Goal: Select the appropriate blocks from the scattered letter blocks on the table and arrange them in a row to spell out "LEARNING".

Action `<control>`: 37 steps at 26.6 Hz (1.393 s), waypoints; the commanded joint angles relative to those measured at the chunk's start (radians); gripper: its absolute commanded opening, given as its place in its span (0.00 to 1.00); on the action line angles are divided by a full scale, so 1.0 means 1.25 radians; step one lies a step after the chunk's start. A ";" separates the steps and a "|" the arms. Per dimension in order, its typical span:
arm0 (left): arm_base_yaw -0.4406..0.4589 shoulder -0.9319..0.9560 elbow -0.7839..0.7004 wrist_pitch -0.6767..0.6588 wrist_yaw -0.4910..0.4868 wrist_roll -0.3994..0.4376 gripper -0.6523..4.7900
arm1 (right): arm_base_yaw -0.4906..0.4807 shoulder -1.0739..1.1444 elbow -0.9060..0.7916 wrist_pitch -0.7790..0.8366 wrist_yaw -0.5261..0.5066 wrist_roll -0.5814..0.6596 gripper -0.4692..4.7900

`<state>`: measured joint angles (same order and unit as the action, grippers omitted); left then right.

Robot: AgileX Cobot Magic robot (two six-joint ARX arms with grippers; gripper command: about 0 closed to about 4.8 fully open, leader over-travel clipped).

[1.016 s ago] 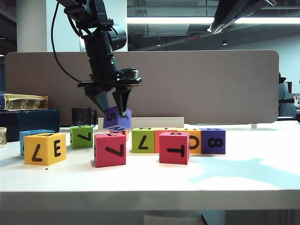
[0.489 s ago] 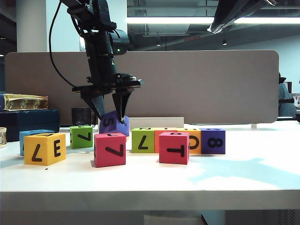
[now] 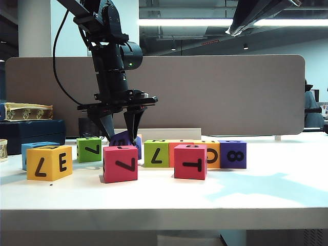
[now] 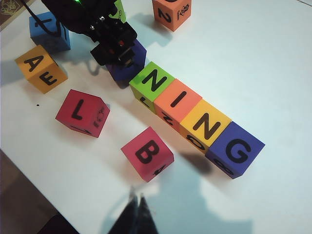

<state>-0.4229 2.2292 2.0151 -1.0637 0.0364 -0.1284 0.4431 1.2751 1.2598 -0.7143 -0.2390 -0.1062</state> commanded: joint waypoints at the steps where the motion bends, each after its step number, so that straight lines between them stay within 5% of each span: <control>1: -0.006 0.008 -0.006 -0.035 0.044 -0.002 0.51 | 0.001 -0.002 0.003 0.013 -0.005 -0.002 0.09; 6: -0.021 0.008 -0.006 -0.047 0.046 -0.002 0.52 | 0.001 -0.003 0.003 0.012 -0.005 -0.002 0.09; 11: -0.030 0.008 -0.006 -0.068 0.046 -0.003 0.73 | 0.001 -0.003 0.003 0.013 -0.005 -0.002 0.09; 37: -0.039 -0.079 -0.002 -0.063 -0.031 0.043 0.75 | 0.001 -0.003 0.003 0.012 -0.006 -0.002 0.09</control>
<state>-0.4706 2.1498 2.0090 -1.1465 0.0242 -0.0994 0.4431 1.2747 1.2598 -0.7147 -0.2390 -0.1062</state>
